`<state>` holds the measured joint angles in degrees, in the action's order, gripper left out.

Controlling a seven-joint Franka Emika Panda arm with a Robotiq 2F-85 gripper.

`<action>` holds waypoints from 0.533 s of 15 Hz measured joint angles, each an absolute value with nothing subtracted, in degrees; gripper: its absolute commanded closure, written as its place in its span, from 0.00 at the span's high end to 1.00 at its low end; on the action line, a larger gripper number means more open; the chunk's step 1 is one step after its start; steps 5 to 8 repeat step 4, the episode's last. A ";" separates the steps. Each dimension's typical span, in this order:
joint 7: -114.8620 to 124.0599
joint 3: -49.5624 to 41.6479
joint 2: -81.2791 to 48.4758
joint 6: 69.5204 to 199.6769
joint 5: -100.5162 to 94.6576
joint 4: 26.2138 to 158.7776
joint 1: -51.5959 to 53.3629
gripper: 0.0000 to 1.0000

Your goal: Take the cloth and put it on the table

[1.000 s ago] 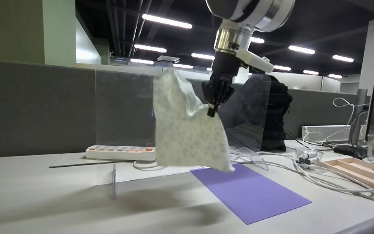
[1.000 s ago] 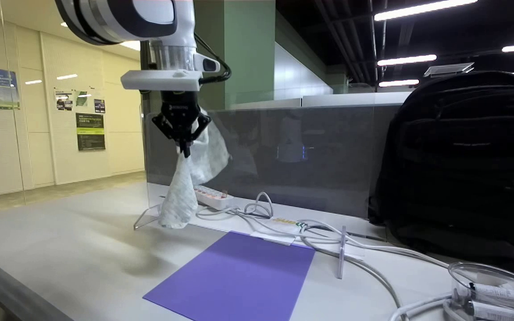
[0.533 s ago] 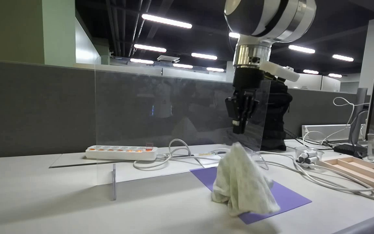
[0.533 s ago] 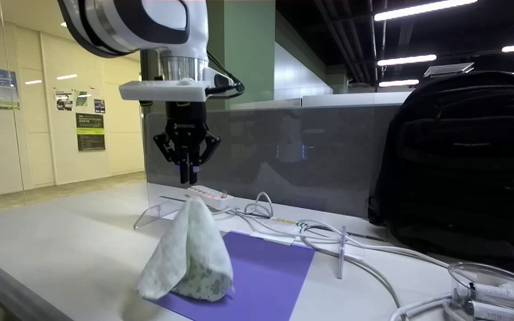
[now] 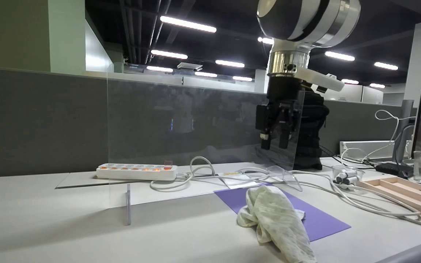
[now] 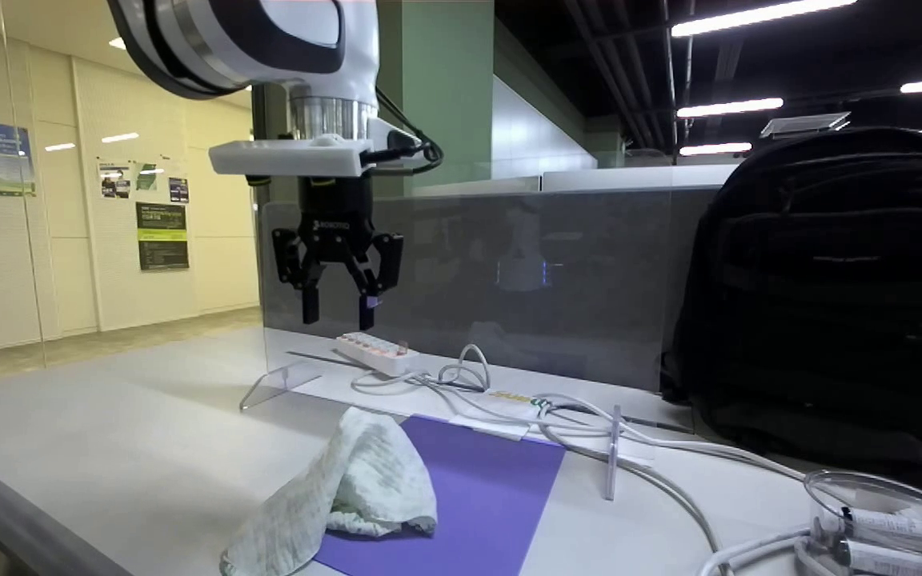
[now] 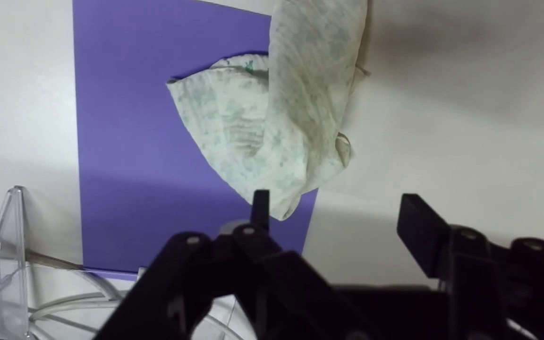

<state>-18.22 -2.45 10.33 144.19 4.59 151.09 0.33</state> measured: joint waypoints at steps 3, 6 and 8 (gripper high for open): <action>-17.39 -2.38 11.66 144.17 4.31 151.09 0.33 1.00; -17.26 -2.37 12.22 144.17 4.29 151.09 0.33 1.00; -17.26 -2.37 12.22 144.17 4.29 151.09 0.33 1.00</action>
